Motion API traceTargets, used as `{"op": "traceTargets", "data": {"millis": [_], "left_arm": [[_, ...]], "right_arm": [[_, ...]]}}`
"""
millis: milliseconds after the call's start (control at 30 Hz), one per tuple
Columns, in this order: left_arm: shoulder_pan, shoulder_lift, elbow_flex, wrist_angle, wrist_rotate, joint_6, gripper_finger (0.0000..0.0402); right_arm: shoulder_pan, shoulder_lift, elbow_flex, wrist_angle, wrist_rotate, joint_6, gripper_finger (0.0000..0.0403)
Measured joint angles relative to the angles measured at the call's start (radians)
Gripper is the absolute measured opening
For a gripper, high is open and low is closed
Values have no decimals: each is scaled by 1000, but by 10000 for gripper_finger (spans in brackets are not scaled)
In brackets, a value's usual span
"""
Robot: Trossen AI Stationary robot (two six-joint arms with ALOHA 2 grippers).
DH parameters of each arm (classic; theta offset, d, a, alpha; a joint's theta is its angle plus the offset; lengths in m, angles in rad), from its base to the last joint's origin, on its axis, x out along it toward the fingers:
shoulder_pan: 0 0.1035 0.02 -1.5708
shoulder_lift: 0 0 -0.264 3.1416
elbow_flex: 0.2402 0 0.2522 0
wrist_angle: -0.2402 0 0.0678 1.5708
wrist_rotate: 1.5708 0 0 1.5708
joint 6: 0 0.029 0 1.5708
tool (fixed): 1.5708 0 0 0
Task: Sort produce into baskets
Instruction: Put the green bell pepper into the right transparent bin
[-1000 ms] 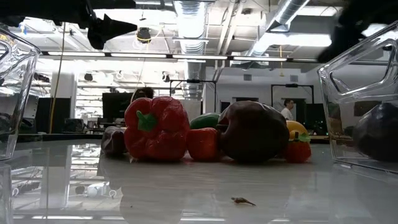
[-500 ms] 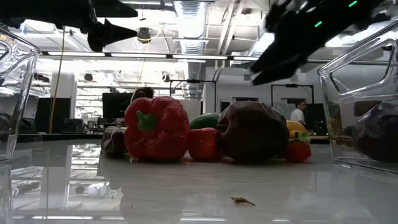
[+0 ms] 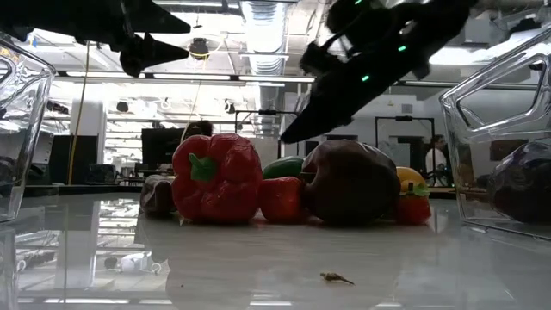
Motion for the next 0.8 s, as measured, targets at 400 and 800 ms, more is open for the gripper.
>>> {"op": "traceTargets", "data": {"millis": [400,800], "left_arm": [[0,0,0,-19,6,-10,297],[0,0,0,-19,25,-17,297]], "right_arm": [[-21,149,83,-77,117,-34,374],[-22,84,79,-189,116,7,339]]}}
